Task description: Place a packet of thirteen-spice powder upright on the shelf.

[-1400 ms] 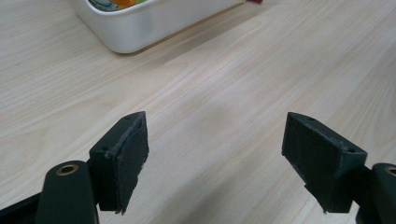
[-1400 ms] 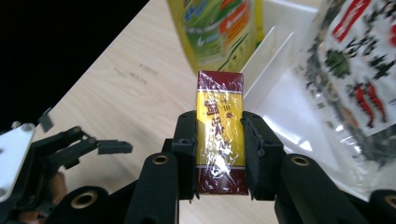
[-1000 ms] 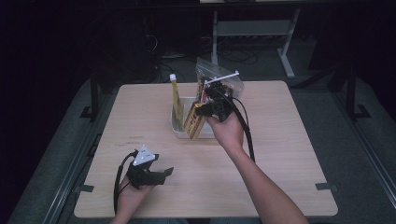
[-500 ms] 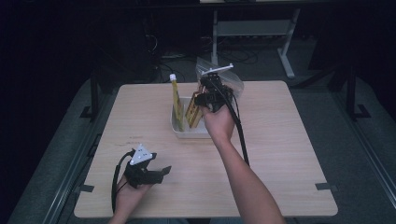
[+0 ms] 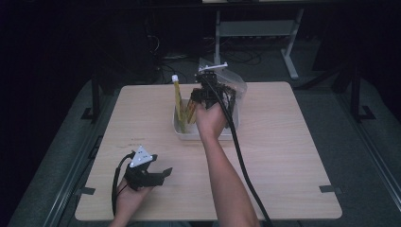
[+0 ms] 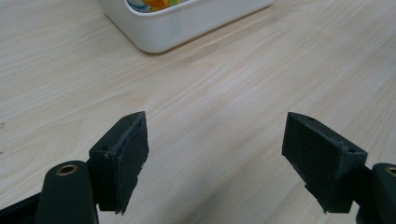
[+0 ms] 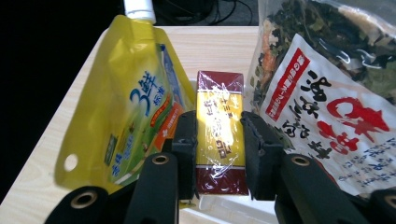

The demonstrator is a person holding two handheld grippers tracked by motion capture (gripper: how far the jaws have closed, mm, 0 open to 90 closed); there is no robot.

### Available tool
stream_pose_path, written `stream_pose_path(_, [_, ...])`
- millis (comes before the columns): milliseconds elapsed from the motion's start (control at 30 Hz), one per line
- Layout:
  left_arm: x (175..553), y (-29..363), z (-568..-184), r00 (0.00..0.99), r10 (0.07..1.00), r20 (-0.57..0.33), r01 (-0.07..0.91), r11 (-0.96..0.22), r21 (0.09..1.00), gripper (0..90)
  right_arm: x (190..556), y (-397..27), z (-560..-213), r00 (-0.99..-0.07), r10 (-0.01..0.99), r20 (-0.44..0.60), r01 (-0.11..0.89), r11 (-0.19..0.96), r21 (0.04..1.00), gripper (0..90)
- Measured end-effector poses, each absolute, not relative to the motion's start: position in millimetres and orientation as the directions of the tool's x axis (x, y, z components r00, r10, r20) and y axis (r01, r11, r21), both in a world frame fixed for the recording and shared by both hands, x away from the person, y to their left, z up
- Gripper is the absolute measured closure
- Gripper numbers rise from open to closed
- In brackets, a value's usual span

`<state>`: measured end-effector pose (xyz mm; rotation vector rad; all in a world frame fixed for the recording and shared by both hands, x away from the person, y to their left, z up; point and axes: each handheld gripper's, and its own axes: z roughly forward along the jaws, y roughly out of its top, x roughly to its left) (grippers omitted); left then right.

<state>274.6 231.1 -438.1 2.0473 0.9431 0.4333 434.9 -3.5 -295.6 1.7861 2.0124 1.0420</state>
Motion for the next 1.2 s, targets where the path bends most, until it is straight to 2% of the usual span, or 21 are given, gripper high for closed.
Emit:
stream_pose_path(533, [274,232,-437,0.662,0.749,-0.021,0.461,-0.385,0.800,22.3,439,6,-314,-0.122,0.943,0.310,0.757,-0.114,0.644,68.3])
stream_pose_path(933, [273,234,-437,0.662,0.750,-0.023,0.461,-0.382,0.801,22.4,435,13,-321,-0.070,0.957,0.282,0.741,-0.139,0.657,68.0])
stream_pose_path(1200, [272,234,-436,0.663,0.749,-0.020,0.458,-0.385,0.801,22.5,436,15,-321,-0.088,0.957,0.278,0.742,-0.123,0.659,67.0])
